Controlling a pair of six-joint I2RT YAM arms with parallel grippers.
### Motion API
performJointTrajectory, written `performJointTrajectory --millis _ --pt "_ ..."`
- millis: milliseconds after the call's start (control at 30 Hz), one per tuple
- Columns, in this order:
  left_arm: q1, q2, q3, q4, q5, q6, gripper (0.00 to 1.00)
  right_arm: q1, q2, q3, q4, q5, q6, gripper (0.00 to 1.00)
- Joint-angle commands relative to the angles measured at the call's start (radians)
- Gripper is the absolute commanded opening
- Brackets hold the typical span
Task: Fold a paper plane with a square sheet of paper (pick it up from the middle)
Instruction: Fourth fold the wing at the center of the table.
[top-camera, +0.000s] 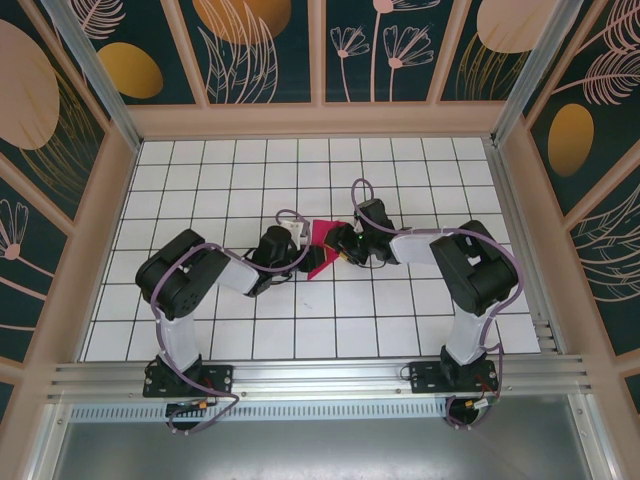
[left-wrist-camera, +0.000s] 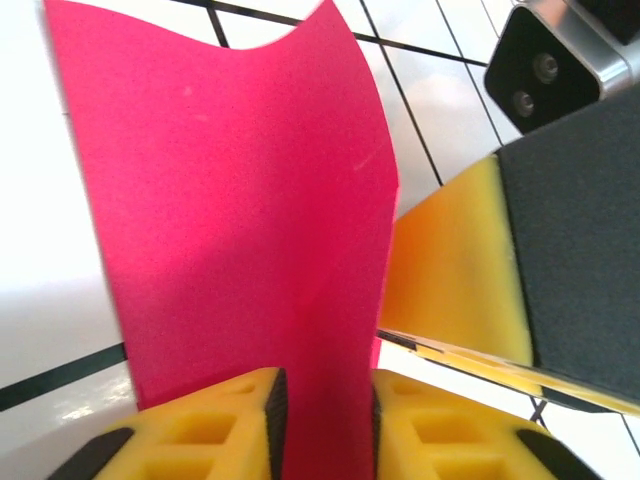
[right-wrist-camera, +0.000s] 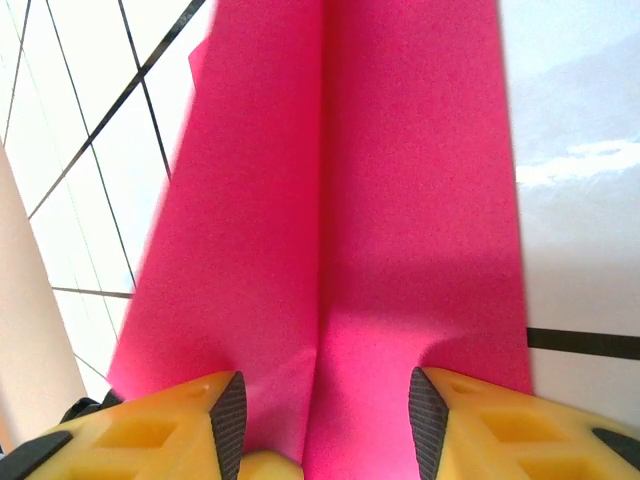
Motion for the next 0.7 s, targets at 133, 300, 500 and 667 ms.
performJointTrajectory --millis 133,300,500,667 --pt "0.024 -0.038 -0.035 0.018 0.010 -0.059 0.19 -0.037 -0.052 0.023 -0.023 0.010 -0.097 0.44" --pt "0.044 -0.026 -0.081 0.166 0.086 -0.154 0.17 -0.051 -0.082 -0.004 0.007 -0.021 -0.163 0.40" --pt "0.048 -0.028 -0.100 0.186 0.079 -0.182 0.15 -0.051 -0.057 0.046 -0.021 -0.073 -0.253 0.38" --pt "0.051 -0.032 -0.106 0.191 0.077 -0.218 0.14 -0.039 0.004 0.098 -0.065 -0.084 -0.264 0.40"
